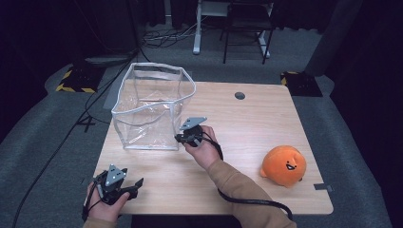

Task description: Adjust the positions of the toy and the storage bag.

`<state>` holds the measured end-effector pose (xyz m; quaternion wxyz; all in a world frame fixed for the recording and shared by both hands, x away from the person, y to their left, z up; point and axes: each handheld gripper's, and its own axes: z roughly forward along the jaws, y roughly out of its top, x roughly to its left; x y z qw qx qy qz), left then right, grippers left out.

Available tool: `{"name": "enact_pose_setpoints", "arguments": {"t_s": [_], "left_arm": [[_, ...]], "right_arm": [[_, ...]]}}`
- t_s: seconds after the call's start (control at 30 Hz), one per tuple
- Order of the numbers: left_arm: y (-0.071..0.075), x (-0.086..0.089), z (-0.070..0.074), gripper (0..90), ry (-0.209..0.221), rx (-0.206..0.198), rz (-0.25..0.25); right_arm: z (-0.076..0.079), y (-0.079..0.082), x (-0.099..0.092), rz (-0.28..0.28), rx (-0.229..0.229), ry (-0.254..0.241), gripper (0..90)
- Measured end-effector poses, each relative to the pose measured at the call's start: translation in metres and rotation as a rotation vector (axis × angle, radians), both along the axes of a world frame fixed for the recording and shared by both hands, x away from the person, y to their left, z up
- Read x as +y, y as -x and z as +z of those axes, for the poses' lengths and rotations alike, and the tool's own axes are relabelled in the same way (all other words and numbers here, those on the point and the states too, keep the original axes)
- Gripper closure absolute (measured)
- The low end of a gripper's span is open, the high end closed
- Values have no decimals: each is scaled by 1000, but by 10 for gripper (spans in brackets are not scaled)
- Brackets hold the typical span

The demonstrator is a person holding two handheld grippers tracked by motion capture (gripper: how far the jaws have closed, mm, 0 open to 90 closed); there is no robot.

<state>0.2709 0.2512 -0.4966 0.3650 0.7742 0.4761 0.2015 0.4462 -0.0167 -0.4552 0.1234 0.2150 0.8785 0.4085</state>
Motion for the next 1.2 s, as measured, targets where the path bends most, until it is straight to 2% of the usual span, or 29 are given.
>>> {"name": "enact_pose_setpoints", "arguments": {"t_s": [0.07, 0.27, 0.43, 0.63, 0.73, 0.8, 0.87, 0.97, 1.0, 1.03, 1.07, 1.13, 1.2], "left_arm": [[0, 0, 0, 284, -2, -2, 3], [-2, -2, 1, 282, -16, -11, 6], [-5, -5, 2, 281, -33, -17, 10], [-10, -12, 3, 292, -60, -26, -5], [-12, -15, 4, 337, -75, -23, -22], [-14, -23, 6, 354, -93, -22, -48], [-15, -30, 8, 387, -83, -22, -73], [-16, -41, 11, 417, -93, -23, -123], [-16, -41, 11, 427, -93, -23, -123], [-16, -48, 12, 445, -93, -24, -157], [-16, -48, 12, 455, -93, -24, -157], [-16, -58, 15, 535, -71, -10, -216], [-14, -67, 17, 638, -72, 0, -263]], "right_arm": [[0, 1, -2, -2, 7, -1, 877], [4, 18, -26, -6, 19, 30, 878], [4, 33, -47, -11, 18, 31, 878], [3, 56, -73, -11, 23, 22, 878], [4, 68, -86, -15, 20, 33, 878], [4, 76, -94, -18, 23, 33, 878], [4, 84, -102, -23, 27, 33, 878], [4, 97, -115, -28, 28, 34, 878], [4, 97, -115, -28, 28, 34, 878], [4, 104, -122, -33, 21, 38, 878], [4, 104, -122, -33, 21, 38, 878], [5, 114, -133, -38, 25, 47, 878], [6, 122, -140, -42, 33, 48, 878]]}}
